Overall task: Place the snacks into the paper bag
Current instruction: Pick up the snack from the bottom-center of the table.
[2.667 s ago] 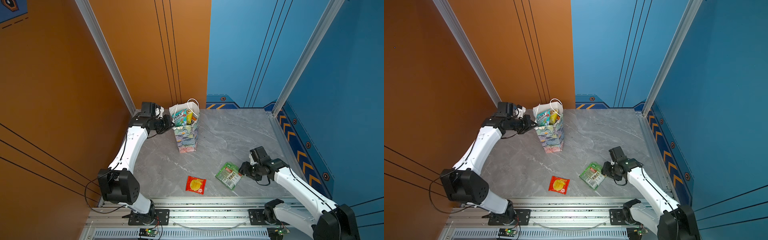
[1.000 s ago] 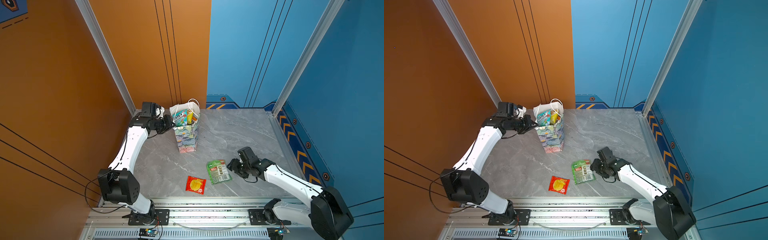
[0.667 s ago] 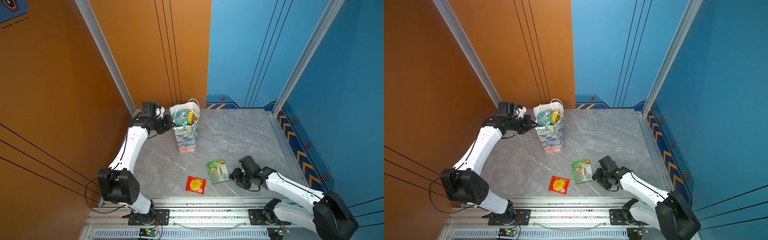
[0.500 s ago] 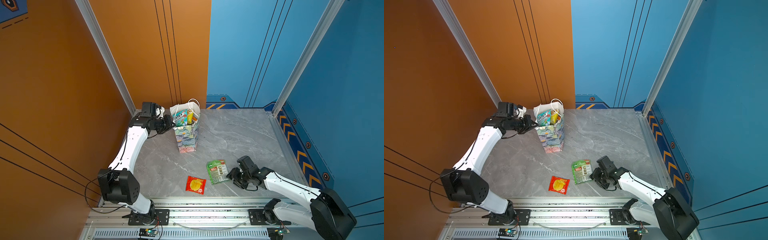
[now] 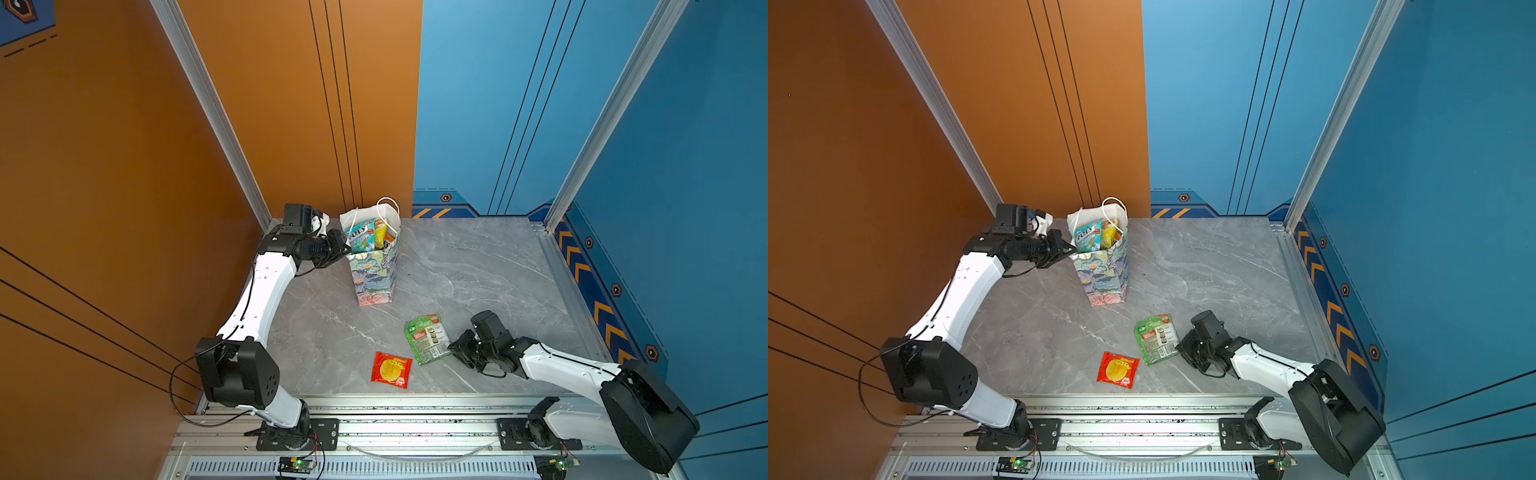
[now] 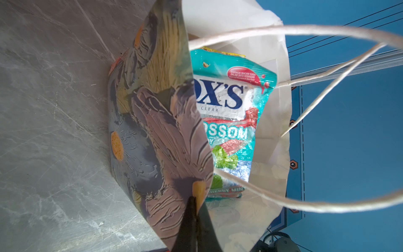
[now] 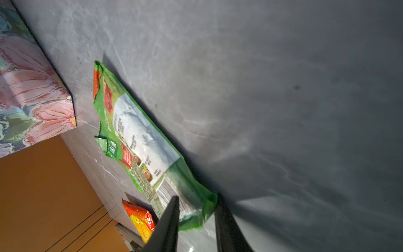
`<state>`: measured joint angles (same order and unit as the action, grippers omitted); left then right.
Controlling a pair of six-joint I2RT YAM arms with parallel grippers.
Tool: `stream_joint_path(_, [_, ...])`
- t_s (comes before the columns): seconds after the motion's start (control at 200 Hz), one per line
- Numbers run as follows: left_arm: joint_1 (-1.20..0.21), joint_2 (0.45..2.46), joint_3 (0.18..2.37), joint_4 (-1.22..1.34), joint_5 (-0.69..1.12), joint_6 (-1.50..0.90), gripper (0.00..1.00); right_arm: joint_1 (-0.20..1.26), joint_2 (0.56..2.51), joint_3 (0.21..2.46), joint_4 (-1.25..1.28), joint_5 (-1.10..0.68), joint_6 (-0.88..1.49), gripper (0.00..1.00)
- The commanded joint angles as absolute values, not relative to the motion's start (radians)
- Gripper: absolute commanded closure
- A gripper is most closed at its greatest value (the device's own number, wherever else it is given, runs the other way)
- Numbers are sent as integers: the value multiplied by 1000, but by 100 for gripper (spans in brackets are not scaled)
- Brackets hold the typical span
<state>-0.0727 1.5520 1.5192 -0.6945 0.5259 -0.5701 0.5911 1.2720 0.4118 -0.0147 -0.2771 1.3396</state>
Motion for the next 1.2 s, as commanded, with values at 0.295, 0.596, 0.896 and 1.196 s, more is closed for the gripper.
stream_joint_path(0.295, [-67,1517,1519,-651,579,-570,100,597,1184,552,-168,-109,1260,100])
stream_joint_path(0.596, [-67,1520,1520,-652,581,-569,100,577,1169,885,-269,-37,1105,100])
stream_joint_path(0.896, [-71,1518,1509,-651,577,-571,100,552,1367,1329,-333,-58,836,100])
stream_joint_path(1.196, [-69,1519,1502,-652,574,-571,100,545,1634,1816,-374,-115,708,100])
